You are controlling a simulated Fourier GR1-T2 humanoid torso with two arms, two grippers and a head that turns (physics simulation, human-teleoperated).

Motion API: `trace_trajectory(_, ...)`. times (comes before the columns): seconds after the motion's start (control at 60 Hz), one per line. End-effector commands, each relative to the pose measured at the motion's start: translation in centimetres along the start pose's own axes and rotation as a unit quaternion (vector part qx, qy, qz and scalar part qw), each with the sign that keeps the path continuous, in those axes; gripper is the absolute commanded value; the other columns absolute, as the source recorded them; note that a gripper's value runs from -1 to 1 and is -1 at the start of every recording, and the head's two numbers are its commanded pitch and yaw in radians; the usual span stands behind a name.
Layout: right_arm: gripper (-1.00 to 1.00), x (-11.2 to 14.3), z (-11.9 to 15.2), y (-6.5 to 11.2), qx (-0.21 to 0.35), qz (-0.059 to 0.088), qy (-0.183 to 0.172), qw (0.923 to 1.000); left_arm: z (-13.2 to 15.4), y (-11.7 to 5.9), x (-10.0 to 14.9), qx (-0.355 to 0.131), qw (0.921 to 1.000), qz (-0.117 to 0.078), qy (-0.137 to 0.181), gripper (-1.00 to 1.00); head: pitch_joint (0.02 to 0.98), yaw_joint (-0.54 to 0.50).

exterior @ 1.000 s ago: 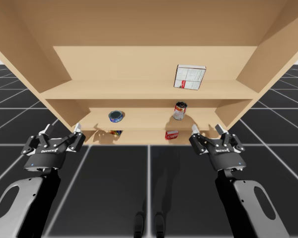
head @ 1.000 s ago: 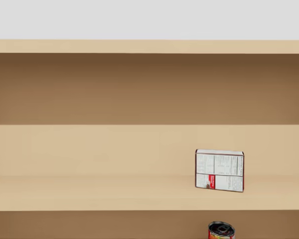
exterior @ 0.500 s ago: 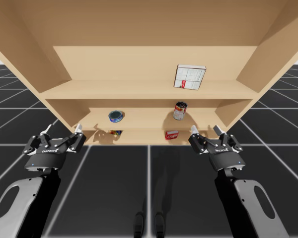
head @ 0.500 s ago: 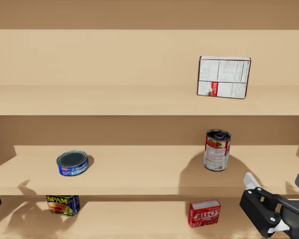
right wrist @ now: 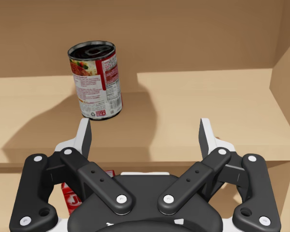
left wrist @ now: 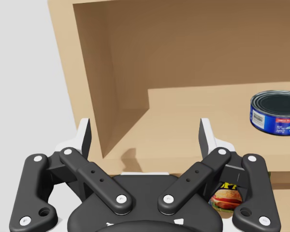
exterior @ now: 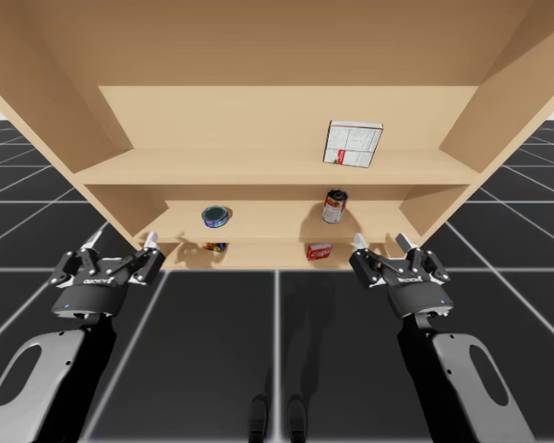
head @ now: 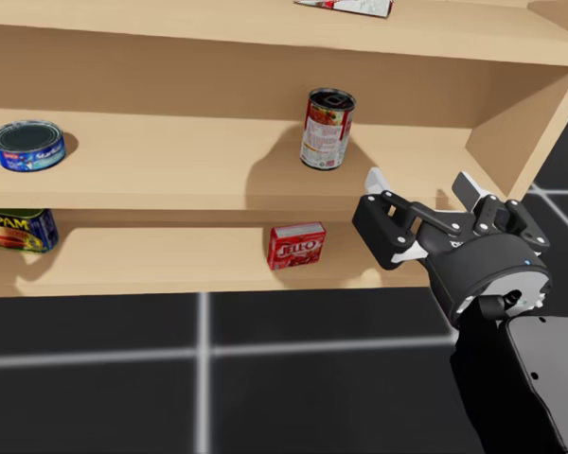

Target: Find the gelatin box on the shelf and bring it to me.

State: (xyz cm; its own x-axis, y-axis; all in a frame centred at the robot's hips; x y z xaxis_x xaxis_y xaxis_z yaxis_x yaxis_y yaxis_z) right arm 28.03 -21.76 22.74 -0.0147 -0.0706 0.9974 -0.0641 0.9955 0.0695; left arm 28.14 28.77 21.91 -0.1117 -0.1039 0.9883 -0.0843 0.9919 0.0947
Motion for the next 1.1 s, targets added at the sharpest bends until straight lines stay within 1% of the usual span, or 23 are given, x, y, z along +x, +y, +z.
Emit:
trace_trajectory(0.017,-1.00,0.1,0.0,0.2,-0.004,0.001,-0.003,1.0000,0.0,-0.3,-0.1,-0.003,1.0000,-0.002,0.000,-1.00,0.744,-0.20)
trace_trajectory(0.05,-1.00,0.2,0.1,0.4,0.000,0.004,0.000,1.0000,0.0,-0.3,-0.1,-0.002,1.0000,-0.002,0.000,-1.00,0.744,-0.20)
trace_trajectory(0.1,-1.00,0.3,0.1,0.4,0.000,0.003,0.002,1.0000,0.0,-0.3,-0.1,-0.002,1.0000,-0.002,0.001,-1.00,0.743,-0.19)
trace_trajectory(0.167,-1.00,0.9,0.5,0.5,-0.004,0.009,-0.002,0.9999,0.0,-0.4,-0.1,-0.001,1.0000,-0.001,0.001,-1.00,0.737,-0.19)
trace_trajectory(0.2,-1.00,1.4,1.0,0.6,-0.003,0.004,-0.006,1.0000,0.0,-0.4,-0.1,-0.001,1.0000,-0.001,0.002,-1.00,0.733,-0.19)
trace_trajectory(0.233,-1.00,1.7,1.3,0.7,-0.002,0.005,-0.007,1.0000,0.0,-0.4,-0.1,-0.001,1.0000,-0.001,0.002,-1.00,0.732,-0.19)
trace_trajectory(0.3,-1.00,2.3,2.2,1.1,-0.004,0.019,-0.009,0.9998,0.0,-0.4,-0.1,-0.002,1.0000,-0.001,0.001,-1.00,0.729,-0.20)
trace_trajectory(0.367,-1.00,2.7,3.0,1.4,-0.001,0.029,-0.010,0.9995,0.0,-0.4,-0.1,-0.003,1.0000,0.000,0.001,-1.00,0.729,-0.20)
trace_trajectory(0.4,-1.00,2.9,3.5,1.6,-0.007,0.040,-0.013,0.9991,0.0,-0.4,-0.1,-0.003,1.0000,0.000,0.001,-1.00,0.728,-0.20)
trace_trajectory(0.433,-1.00,2.8,4.0,1.9,0.001,0.039,-0.012,0.9992,0.0,-0.4,-0.1,-0.004,1.0000,0.002,0.002,-1.00,0.725,-0.20)
trace_trajectory(0.467,-1.00,2.6,4.5,2.3,0.002,0.058,-0.013,0.9983,0.0,-0.4,-0.1,-0.004,1.0000,0.003,0.002,-1.00,0.725,-0.20)
trace_trajectory(0.483,-1.00,2.5,4.9,2.4,0.001,0.063,-0.012,0.9979,0.0,-0.4,-0.1,-0.004,1.0000,0.003,0.002,-1.00,0.726,-0.20)
trace_trajectory(0.517,-1.00,2.3,5.4,2.6,0.011,0.056,-0.007,0.9983,0.0,-0.3,-0.1,-0.004,1.0000,0.004,0.002,-1.00,0.726,-0.20)
trace_trajectory(0.567,-1.00,1.9,5.9,2.7,0.016,0.060,0.001,0.9981,0.0,-0.3,0.0,-0.005,1.0000,0.004,0.001,-1.00,0.728,-0.20)
trace_trajectory(0.6,-1.00,1.6,6.2,2.8,0.018,0.054,0.006,0.9984,0.0,-0.3,0.0,-0.005,1.0000,0.004,0.001,-1.00,0.729,-0.20)
trace_trajectory(0.65,-1.00,0.9,6.4,3.0,0.025,0.054,0.015,0.9981,0.0,-0.3,-0.1,-0.005,1.0000,0.004,0.001,-1.00,0.729,-0.20)
trace_trajectory(0.683,-1.00,0.5,6.6,3.2,0.033,0.045,0.024,0.9982,0.0,-0.4,-0.1,-0.006,1.0000,0.004,0.001,-1.00,0.729,-0.20)
trace_trajectory(0.717,-1.00,-0.1,6.7,3.4,0.042,0.028,0.034,0.9982,0.0,-0.4,-0.1,-0.006,1.0000,0.004,0.001,-1.00,0.729,-0.20)
trace_trajectory(0.817,-1.00,-1.3,6.6,4.0,0.051,0.023,0.043,0.9975,0.1,-0.3,-0.1,-0.006,1.0000,0.005,0.002,-1.00,0.729,-0.20)
trace_trajectory(0.933,-1.00,-3.1,6.1,4.9,0.054,0.032,0.057,0.9964,0.1,-0.3,-0.1,-0.005,1.0000,0.005,0.003,-1.00,0.728,-0.20)
trace_trajectory(1.033,-1.00,-4.0,5.3,5.2,0.045,0.035,0.064,0.9963,0.1,-0.3,-0.1,-0.005,1.0000,0.005,0.003,-1.00,0.728,-0.20)
trace_trajectory(1.05,-1.00,-4.3,4.9,5.3,0.045,0.033,0.067,0.9962,0.1,-0.2,-0.2,-0.005,1.0000,0.005,0.003,-1.00,0.728,-0.20)
trace_trajectory(1.1,-1.00,-4.6,4.4,5.5,0.045,0.037,0.072,0.9957,0.1,-0.2,-0.2,-0.005,1.0000,0.005,0.004,-1.00,0.727,-0.20)
